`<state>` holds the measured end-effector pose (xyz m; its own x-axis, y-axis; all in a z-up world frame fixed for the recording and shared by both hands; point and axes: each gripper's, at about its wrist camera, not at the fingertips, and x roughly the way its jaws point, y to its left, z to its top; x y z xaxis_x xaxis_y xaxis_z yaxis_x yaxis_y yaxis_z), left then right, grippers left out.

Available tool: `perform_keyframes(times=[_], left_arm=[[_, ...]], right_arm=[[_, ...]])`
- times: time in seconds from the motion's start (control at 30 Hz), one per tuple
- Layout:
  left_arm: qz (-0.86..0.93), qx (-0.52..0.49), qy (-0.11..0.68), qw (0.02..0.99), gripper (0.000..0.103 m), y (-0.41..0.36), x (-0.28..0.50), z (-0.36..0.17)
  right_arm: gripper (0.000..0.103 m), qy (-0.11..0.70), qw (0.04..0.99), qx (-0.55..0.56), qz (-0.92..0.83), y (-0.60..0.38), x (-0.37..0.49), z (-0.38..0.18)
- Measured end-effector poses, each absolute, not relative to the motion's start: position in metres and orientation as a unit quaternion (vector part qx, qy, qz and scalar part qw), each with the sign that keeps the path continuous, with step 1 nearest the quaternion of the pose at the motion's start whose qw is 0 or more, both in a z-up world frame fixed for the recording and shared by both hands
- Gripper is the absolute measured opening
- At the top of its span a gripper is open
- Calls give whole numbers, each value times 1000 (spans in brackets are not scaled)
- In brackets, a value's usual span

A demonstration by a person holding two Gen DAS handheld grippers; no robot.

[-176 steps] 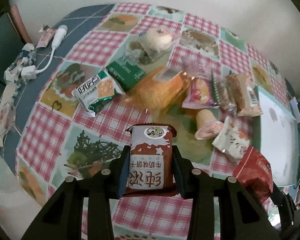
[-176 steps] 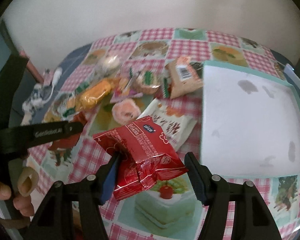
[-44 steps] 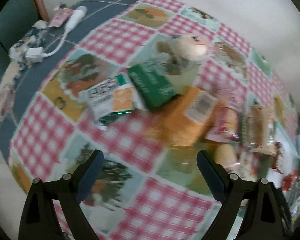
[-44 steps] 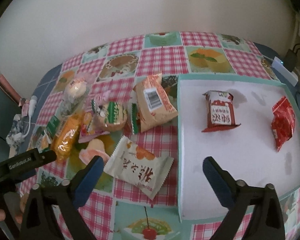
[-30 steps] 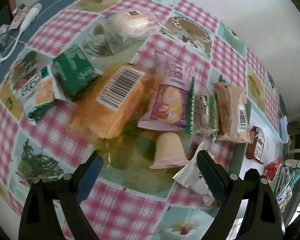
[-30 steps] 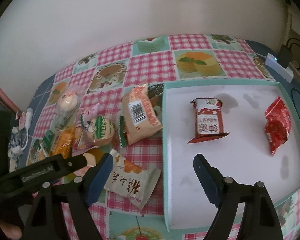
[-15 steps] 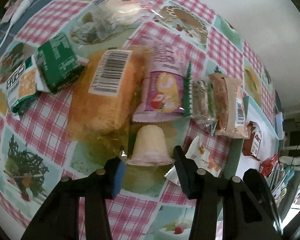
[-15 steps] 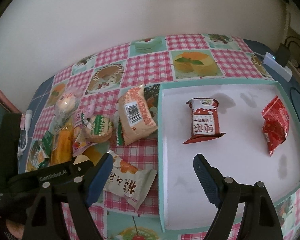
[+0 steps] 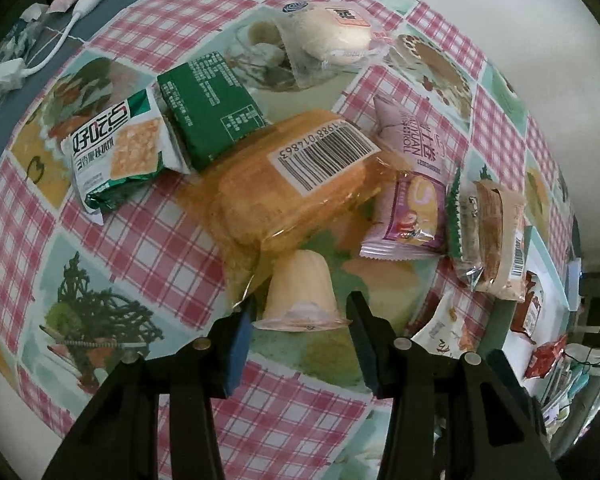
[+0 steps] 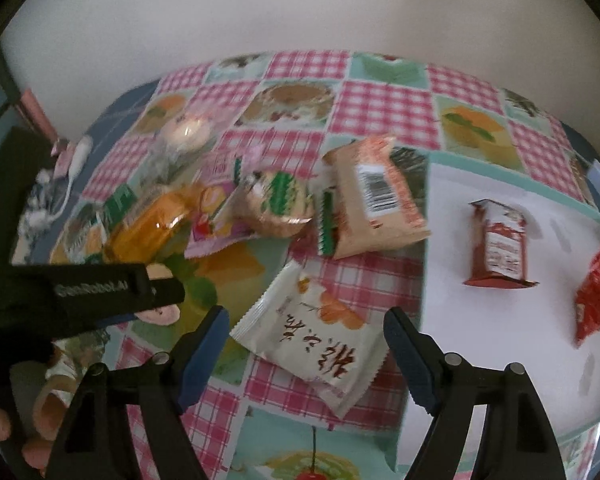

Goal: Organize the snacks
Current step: 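Grasp cream pudding cup with left tool while right tool approaches white packet, then grasp the white printed pastry packet with the right tool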

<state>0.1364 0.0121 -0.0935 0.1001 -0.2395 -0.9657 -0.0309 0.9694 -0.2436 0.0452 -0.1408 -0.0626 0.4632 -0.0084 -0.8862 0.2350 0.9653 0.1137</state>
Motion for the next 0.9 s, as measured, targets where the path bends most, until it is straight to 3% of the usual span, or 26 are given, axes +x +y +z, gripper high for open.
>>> perform_keyframes(times=[0.77, 0.8, 0.9], left_arm=[[-71, -106, 668, 733, 49, 14, 135, -92], [-71, -106, 668, 733, 49, 14, 135, -92], [-71, -104, 668, 733, 49, 14, 135, -92]], right_arm=[[81, 551, 828, 85, -56, -127, 55, -94], [80, 551, 829, 81, -56, -125, 55, -94], [63, 549, 831, 69, -59, -121, 55, -93]])
